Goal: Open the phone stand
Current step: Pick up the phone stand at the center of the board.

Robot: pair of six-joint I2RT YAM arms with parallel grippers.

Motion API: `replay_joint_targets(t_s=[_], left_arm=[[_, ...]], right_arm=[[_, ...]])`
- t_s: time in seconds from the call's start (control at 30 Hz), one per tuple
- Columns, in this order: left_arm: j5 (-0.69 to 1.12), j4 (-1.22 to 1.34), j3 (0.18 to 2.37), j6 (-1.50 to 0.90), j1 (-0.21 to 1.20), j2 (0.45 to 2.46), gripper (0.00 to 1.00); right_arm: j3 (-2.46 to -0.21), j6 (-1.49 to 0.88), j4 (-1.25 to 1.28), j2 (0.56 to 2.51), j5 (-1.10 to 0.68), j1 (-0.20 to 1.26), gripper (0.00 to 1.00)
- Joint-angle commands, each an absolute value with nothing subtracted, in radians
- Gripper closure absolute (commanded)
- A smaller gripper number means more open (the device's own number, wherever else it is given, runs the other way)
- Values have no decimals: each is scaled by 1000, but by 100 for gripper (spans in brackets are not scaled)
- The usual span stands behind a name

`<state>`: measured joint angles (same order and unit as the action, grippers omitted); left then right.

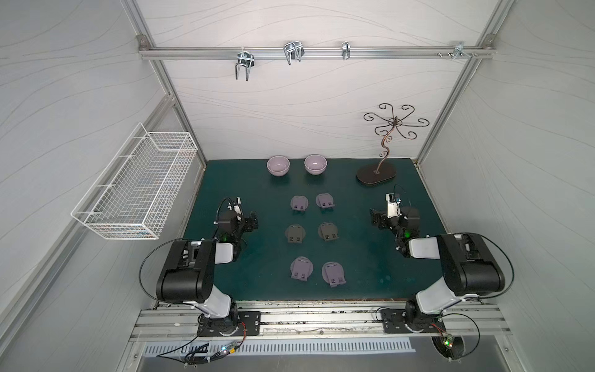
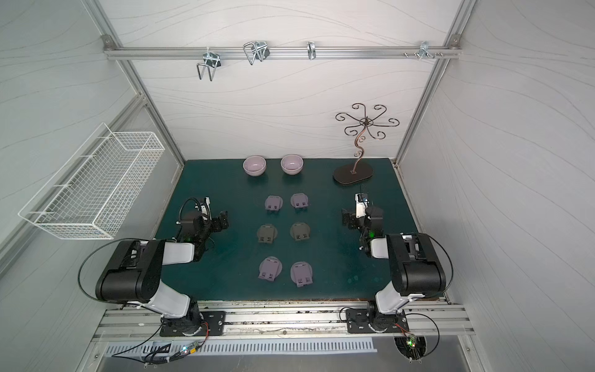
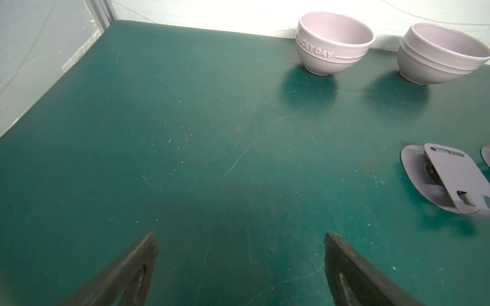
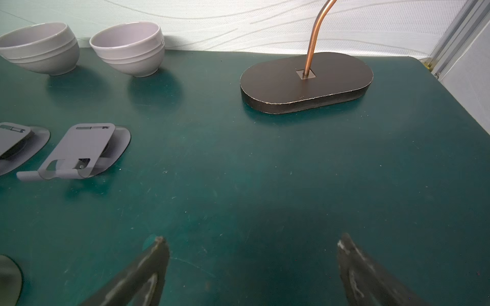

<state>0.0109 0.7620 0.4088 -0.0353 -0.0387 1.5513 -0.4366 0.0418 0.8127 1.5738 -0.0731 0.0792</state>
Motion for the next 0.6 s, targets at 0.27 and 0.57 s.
replay_joint_targets(t_s=[0.27,0.57], left_arm=[[4,825,422,-20,-41,1549,0],[3,824,423,-21,-43,1549,0]], right_arm=[[-449,35,799,1582,-89,72,1],[-453,24,795,1583,-103,61,1]])
